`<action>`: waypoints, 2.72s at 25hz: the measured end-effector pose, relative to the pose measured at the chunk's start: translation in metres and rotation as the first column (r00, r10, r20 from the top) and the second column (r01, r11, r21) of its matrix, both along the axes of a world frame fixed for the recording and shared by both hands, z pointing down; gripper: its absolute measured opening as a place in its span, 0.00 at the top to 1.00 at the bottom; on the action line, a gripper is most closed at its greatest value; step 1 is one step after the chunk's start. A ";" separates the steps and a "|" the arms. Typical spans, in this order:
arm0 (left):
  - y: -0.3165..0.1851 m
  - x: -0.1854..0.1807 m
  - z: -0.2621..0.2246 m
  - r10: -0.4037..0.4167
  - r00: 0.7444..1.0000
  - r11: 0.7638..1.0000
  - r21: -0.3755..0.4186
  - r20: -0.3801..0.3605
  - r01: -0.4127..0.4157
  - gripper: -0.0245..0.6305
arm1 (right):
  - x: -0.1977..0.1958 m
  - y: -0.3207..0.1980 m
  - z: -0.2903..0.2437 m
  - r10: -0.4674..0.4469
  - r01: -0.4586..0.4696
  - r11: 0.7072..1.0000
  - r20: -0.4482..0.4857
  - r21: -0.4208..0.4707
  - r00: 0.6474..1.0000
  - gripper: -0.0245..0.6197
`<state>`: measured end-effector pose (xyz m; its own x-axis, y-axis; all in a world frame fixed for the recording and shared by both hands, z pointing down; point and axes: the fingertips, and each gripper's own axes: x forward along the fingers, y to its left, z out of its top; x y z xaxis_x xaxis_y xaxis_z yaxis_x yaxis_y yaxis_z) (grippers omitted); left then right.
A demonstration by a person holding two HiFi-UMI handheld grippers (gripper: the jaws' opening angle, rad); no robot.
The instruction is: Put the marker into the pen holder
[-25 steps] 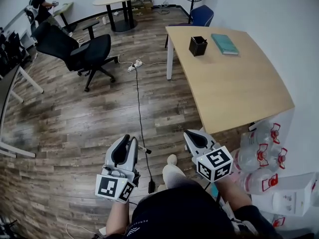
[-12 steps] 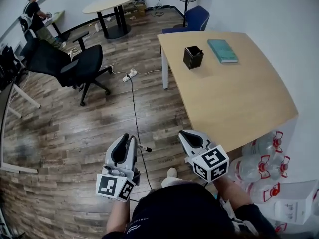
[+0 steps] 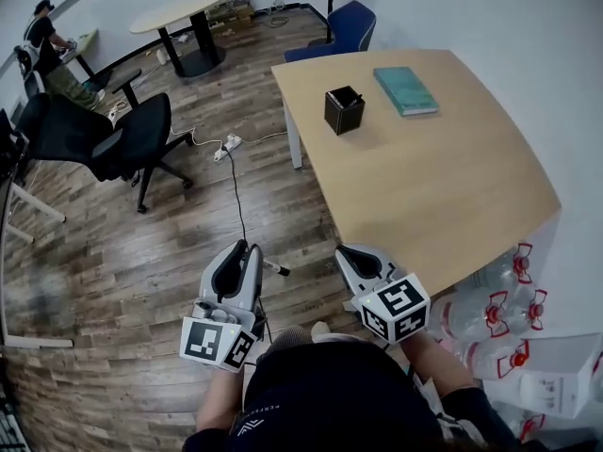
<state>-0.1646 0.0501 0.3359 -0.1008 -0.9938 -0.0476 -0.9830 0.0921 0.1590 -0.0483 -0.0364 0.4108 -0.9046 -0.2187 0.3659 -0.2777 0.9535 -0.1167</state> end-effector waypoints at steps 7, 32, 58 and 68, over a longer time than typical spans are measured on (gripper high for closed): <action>-0.040 -0.007 -0.012 0.054 0.999 0.998 0.026 0.011 -0.054 0.84 | 0.001 -0.020 -0.002 0.056 -0.056 0.998 0.023 -0.010 0.998 0.96; -0.311 -0.067 -0.007 0.462 0.887 0.887 -0.023 0.024 -0.461 0.84 | -0.040 -0.186 0.018 0.460 -0.462 0.883 -0.041 -0.083 0.887 0.96; -0.479 -0.094 -0.024 0.573 0.816 0.816 0.044 0.073 -0.577 0.84 | -0.074 -0.286 0.039 0.624 -0.630 0.761 -0.094 -0.151 0.776 0.96; -0.485 -0.094 -0.009 0.588 0.798 0.802 0.028 0.133 -0.596 0.84 | -0.085 -0.285 0.048 0.633 -0.641 0.753 -0.103 -0.150 0.768 0.96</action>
<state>-0.2581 -0.4347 0.3266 0.5164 -0.8518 -0.0885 -0.8534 -0.5204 0.0289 -0.1330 -0.3219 0.4592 -0.5605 -0.6705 0.4862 -0.8221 0.5211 -0.2291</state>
